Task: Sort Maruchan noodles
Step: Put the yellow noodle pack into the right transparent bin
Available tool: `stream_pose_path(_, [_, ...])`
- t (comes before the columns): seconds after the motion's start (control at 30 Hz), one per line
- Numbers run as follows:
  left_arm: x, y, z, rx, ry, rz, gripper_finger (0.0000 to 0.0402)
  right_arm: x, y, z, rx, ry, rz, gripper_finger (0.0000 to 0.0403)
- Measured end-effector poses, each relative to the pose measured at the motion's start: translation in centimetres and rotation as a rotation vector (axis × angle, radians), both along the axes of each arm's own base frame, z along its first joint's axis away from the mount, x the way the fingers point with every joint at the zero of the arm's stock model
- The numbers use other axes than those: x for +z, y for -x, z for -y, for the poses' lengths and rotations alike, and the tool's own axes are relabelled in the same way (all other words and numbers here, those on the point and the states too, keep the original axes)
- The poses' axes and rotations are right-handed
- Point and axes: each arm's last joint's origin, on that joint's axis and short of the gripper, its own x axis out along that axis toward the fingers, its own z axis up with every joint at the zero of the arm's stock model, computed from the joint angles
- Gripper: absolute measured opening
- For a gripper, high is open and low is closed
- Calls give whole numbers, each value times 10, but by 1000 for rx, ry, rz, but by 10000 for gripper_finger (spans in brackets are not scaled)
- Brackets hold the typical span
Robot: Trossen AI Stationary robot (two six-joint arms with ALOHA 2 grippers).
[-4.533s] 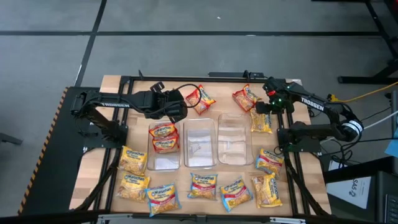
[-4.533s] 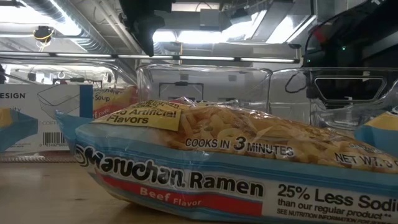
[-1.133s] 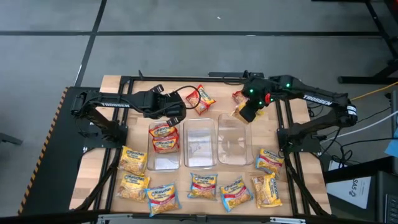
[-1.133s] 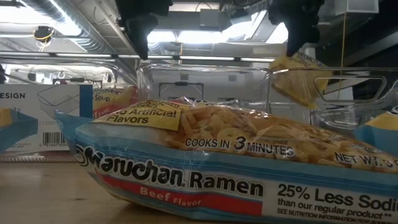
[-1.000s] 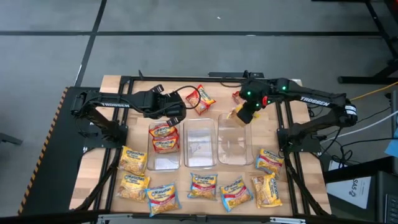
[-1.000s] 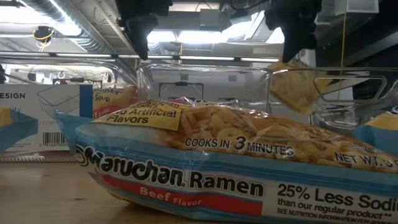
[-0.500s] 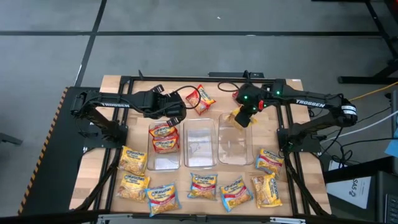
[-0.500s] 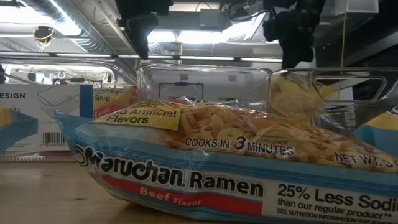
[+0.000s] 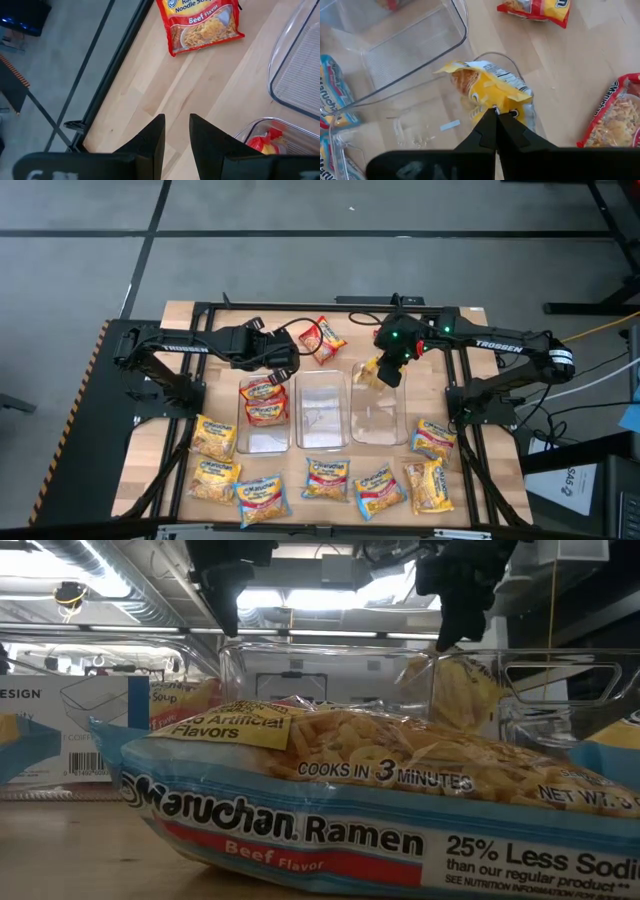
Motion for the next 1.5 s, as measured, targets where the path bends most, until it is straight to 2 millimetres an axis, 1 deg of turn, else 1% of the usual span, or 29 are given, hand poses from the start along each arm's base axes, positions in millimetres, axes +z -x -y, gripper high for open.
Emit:
stream_pose_path(0.53, [0,0,0,0,0,0,82,0,0,0,0,6,-1,0])
stream_pose_path(1.07, [0,0,0,0,-1,0,82,-1,2,0,93,81,-30,0])
stream_pose_path(1.17, [0,0,0,1,-1,4,82,-2,5,0,79,96,-75,0])
stream_pose_path(1.3, [0,-1,0,1,-1,6,82,-5,10,0,19,94,-138,0])
stream_pose_path(1.4, [0,-1,0,0,-1,10,82,-4,9,1,9,102,-128,6])
stream_pose_path(1.5, [0,-1,0,0,-2,11,82,-3,6,2,11,109,-94,22])
